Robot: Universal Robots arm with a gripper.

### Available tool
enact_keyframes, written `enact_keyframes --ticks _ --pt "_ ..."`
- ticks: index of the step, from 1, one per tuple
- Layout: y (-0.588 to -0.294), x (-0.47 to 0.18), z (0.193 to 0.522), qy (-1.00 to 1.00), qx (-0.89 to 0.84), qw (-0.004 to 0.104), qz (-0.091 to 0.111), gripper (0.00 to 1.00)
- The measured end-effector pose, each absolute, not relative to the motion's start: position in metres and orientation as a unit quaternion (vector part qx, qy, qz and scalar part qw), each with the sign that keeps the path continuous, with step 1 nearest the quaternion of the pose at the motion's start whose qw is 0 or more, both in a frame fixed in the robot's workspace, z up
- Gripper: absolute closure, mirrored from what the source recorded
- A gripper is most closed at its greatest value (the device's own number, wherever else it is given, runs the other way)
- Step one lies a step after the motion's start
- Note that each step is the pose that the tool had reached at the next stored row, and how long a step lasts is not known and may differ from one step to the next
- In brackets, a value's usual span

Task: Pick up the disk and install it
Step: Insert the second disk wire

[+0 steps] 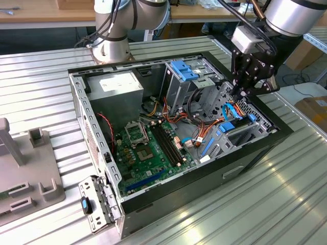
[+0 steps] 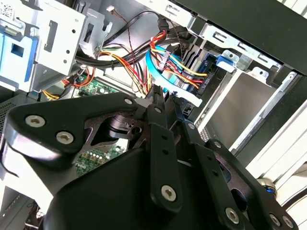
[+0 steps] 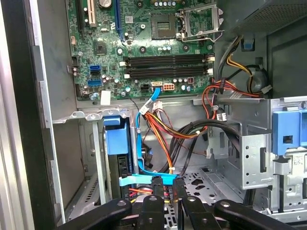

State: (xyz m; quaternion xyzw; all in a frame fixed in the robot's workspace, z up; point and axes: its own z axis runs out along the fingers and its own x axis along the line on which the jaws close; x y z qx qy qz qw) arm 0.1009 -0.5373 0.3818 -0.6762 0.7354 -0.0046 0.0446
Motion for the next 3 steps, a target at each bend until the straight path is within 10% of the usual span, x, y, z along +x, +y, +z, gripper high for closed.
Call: enact_keyframes --ticks 3 --pt "-0.5373 0.1010 0.3818 0.735 -0.676 0.044 -0.004 0.77"
